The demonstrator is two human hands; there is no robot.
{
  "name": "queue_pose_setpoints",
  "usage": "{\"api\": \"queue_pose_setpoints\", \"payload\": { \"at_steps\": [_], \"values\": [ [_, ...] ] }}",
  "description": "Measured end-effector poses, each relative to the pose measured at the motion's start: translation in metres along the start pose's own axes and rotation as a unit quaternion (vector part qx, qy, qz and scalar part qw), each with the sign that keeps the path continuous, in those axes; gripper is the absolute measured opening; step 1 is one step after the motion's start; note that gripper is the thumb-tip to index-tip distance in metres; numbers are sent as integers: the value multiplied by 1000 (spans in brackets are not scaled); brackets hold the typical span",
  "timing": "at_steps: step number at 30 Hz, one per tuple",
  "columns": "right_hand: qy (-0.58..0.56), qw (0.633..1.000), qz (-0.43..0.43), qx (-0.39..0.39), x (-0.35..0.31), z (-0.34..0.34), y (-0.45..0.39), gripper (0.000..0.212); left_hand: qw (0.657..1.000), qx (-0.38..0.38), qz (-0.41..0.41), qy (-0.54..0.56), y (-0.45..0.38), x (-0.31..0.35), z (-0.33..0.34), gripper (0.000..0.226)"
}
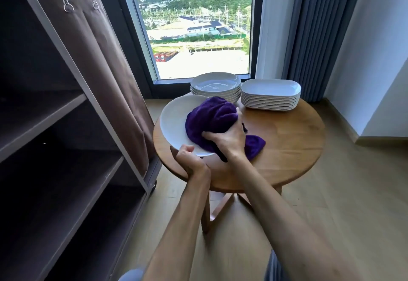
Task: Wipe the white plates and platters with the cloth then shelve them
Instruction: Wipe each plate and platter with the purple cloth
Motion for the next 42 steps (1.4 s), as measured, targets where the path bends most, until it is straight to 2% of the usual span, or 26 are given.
{"api": "queue_pose_setpoints", "payload": {
  "at_steps": [2,4,6,8,10,12,14,15,17,18,20,21,22,23,25,26,27,29,31,34,36,37,39,42],
  "values": [
    [-67,997,19,29,6,-1,-7,111,999,5,35,-33,-6,7,-3,74],
    [-127,989,65,37,13,-7,-21,89,991,-22,83,-100,-16,20,-8,63],
    [-155,982,102,38,17,-16,-34,68,974,-100,84,-183,-31,33,-7,44],
    [-203,971,120,42,16,-17,-42,54,957,-178,64,-219,-41,44,3,52],
    [-253,954,145,67,11,-9,-42,46,963,-193,45,-182,-32,44,12,63],
    [-315,925,192,87,9,9,-32,43,968,-183,55,-162,-6,29,16,59],
    [-373,897,226,75,10,28,-18,41,970,-186,59,-145,14,12,23,66],
    [-378,895,227,65,12,31,-13,44,976,-168,60,-128,13,10,22,67],
    [-337,921,190,51,12,20,-13,52,973,-158,89,-144,-10,20,15,60],
    [-298,939,161,53,10,8,-20,54,959,-175,106,-194,-24,30,10,54],
    [-232,966,98,52,-1,-17,-41,45,905,-258,91,-325,-38,47,8,49],
    [-200,976,71,43,-9,-28,-48,41,874,-305,74,-371,-42,52,10,54],
    [-170,983,56,34,-15,-34,-53,40,858,-326,58,-392,-47,54,13,57],
    [-157,986,55,32,-17,-36,-56,40,859,-324,51,-394,-50,56,17,61],
    [-188,978,72,49,-17,-36,-57,39,892,-293,60,-340,-46,58,23,74],
    [-217,970,91,65,-13,-33,-57,38,911,-273,76,-298,-38,55,20,73],
    [-251,958,115,81,-11,-29,-55,37,926,-260,87,-258,-27,46,14,69],
    [-308,933,163,92,-5,-17,-50,35,933,-283,69,-211,2,18,10,57],
    [-301,936,165,74,-3,-7,-45,44,940,-294,49,-167,18,3,17,45],
    [-180,977,102,43,-7,-16,-44,59,965,-217,62,-135,3,16,22,45],
    [-59,997,29,50,-19,-34,-50,55,953,-230,126,-153,-10,31,17,49],
    [-12,998,-9,62,-28,-41,-53,55,939,-259,148,-173,-12,35,16,49],
    [28,994,-70,82,-43,-47,-53,66,920,-294,143,-217,-9,35,15,46],
    [56,980,-145,124,-63,-41,-46,91,930,-289,88,-207,-5,30,18,47]
  ]
}}
Point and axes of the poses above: each hand's wrist, its own y-axis away from the middle knuckle, its own z-axis out of the palm, x = y × z, the point moved 4 cm from there along -y, towards the middle knuckle, and after that the axes turned 2 degrees about z, right-handed, at the moved point
